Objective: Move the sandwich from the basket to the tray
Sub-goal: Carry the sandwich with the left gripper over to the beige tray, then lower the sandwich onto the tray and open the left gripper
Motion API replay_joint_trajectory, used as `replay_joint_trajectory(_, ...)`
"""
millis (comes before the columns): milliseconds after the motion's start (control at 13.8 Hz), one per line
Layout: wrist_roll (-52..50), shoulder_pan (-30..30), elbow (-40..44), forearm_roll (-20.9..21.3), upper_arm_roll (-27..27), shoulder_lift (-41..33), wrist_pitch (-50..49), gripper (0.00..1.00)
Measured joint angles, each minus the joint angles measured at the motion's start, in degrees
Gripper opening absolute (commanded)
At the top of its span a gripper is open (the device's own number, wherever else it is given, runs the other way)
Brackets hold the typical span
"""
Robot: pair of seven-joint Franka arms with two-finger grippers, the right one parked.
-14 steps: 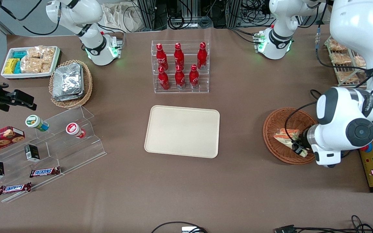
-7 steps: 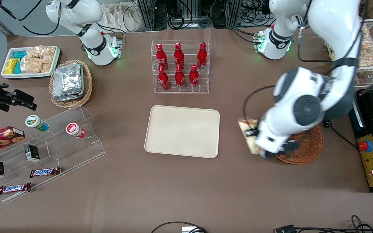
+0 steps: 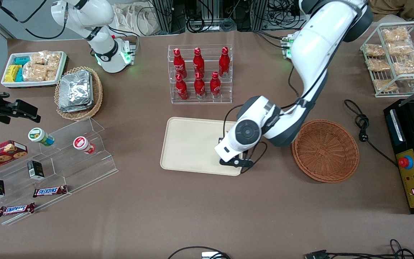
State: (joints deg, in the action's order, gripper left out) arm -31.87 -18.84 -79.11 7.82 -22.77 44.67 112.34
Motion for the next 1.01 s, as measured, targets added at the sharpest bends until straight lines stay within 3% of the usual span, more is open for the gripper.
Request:
replay_joint_trajectory(145, 1.8, -0.1, 0.1, 1.2, 0.1, 1.4, 0.4, 0.02)
replay_joint_trajectory(217, 2.3, 0.0, 0.1, 1.4, 0.2, 1.8, 0.5, 0.1)
replay_joint_trajectory(361, 2.5, 0.0, 0.1, 2.0, 0.2, 2.3, 1.9, 0.17)
replay_joint_trajectory(434, 2.5, 0.0, 0.1, 2.0, 0.2, 2.4, 2.5, 0.5)
replay_joint_trajectory(506, 2.5, 0.0, 0.2, 2.0, 0.2, 2.4, 2.7, 0.99)
replay_joint_trajectory(1012, 1.2, 0.4, 2.7, 2.0, 0.2, 1.8, 2.8, 1.0)
